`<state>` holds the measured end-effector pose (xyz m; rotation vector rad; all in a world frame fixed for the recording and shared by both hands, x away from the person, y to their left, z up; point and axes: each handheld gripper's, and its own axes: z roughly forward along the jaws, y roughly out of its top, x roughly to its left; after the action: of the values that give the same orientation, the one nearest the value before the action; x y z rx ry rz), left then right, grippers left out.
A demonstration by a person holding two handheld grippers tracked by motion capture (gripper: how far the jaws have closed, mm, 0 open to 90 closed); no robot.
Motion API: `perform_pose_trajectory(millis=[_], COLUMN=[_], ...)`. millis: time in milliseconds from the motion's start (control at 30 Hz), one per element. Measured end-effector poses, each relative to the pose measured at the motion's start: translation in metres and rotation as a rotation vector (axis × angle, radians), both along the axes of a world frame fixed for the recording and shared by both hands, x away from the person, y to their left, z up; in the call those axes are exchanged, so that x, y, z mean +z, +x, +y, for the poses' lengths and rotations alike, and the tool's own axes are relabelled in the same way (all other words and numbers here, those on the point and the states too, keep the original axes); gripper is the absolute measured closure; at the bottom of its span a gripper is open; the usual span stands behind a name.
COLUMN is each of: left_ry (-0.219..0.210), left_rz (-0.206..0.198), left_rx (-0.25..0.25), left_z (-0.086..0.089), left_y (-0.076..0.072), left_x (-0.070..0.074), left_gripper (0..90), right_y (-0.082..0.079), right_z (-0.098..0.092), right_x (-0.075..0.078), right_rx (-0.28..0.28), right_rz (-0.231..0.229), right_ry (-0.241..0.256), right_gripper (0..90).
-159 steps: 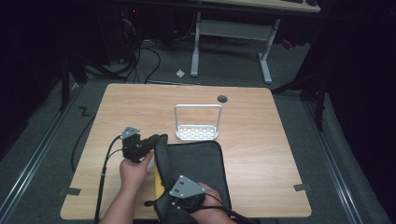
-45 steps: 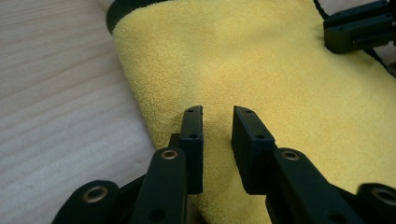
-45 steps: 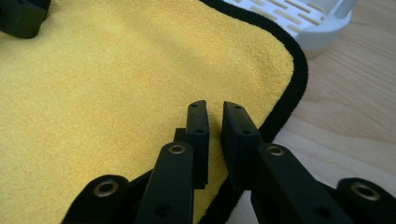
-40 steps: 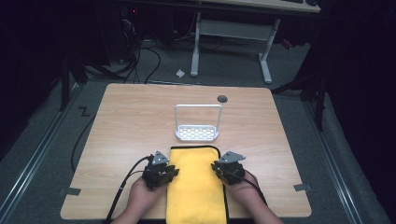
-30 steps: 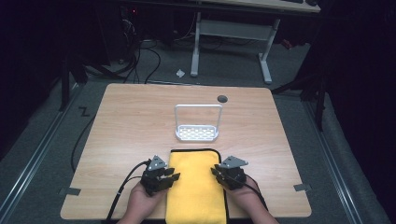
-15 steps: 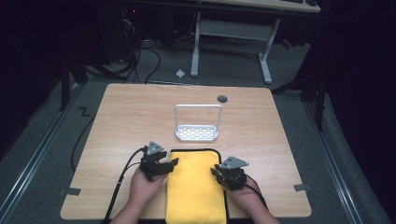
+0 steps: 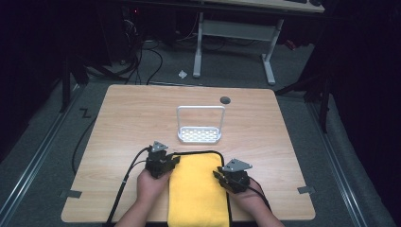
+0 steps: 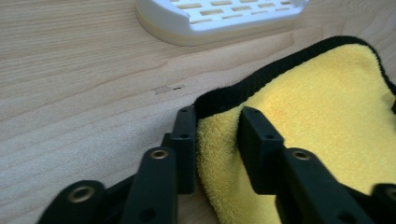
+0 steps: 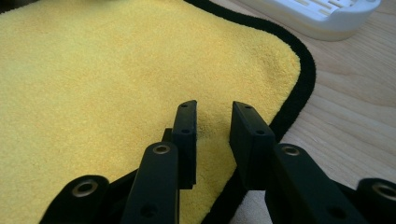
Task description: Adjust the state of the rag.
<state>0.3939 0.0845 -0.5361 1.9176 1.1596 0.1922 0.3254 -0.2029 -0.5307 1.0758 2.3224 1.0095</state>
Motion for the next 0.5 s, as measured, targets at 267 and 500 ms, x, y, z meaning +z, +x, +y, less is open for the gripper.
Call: perform_pose_trajectory(millis=[267, 500], left_ry=[-0.017, -0.017], left_rz=[0.004, -0.005], left_rx=[-0.022, -0.023], left_z=[0.002, 0.001], left_y=[0.000, -0.002], left_x=[-0.002, -0.002], left_gripper=[78.1, 76.7], right_y=[0.002, 0.026], right_z=[-0.003, 0.005], right_x=[0.007, 0.011], right_rx=[-0.055, -0.118], right_rz=[-0.052, -0.032], right_ry=[0.019, 0.041], right_gripper=[60.4, 46.0])
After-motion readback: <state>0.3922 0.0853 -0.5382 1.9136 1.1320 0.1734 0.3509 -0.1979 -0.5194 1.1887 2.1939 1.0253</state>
